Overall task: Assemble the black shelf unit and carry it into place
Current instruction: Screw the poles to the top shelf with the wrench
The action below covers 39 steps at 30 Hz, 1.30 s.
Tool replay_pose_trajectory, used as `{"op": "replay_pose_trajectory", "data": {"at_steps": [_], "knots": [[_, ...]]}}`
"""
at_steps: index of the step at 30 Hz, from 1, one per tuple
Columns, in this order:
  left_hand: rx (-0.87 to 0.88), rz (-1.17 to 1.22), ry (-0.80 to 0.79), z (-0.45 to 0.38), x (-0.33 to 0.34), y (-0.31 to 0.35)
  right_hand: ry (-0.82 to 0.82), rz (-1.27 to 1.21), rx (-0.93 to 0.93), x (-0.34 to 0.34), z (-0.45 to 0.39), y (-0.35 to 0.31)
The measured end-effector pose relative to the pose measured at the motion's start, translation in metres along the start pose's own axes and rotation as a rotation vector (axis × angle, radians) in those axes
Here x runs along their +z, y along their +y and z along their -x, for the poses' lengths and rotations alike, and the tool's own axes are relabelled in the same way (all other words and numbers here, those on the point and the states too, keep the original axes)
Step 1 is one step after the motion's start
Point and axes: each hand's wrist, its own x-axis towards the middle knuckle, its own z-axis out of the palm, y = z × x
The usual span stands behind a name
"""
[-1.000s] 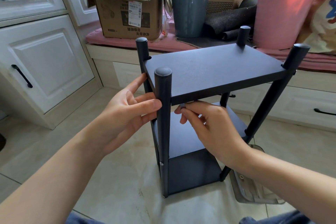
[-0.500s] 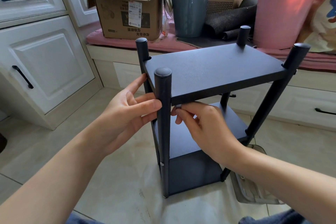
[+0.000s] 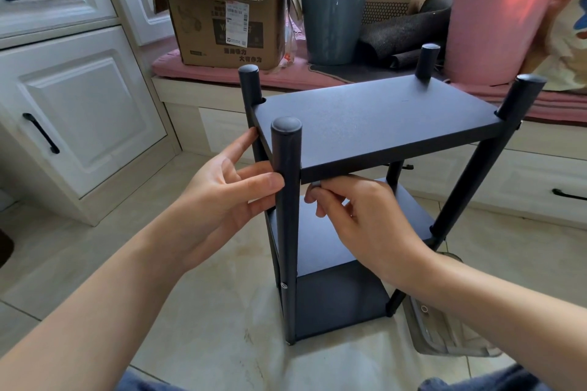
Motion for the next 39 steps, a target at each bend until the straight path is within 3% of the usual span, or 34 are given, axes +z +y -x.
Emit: {"op": "replay_pose_trajectory", "data": {"at_steps": [22,30,39], "knots": [[-0.001,0.010,-0.023,0.001,0.002,0.001,0.004,-0.305,0.122,0.023,-0.013,-0.001],[-0.006,-0.005,-0.013,0.000,0.001,0.002,-0.065,-0.166,0.056,0.014,0.002,0.006],[-0.015,-0.016,0.024,0.001,0.001,0.002,0.023,-0.030,-0.056,0.001,0.005,0.010]]}}
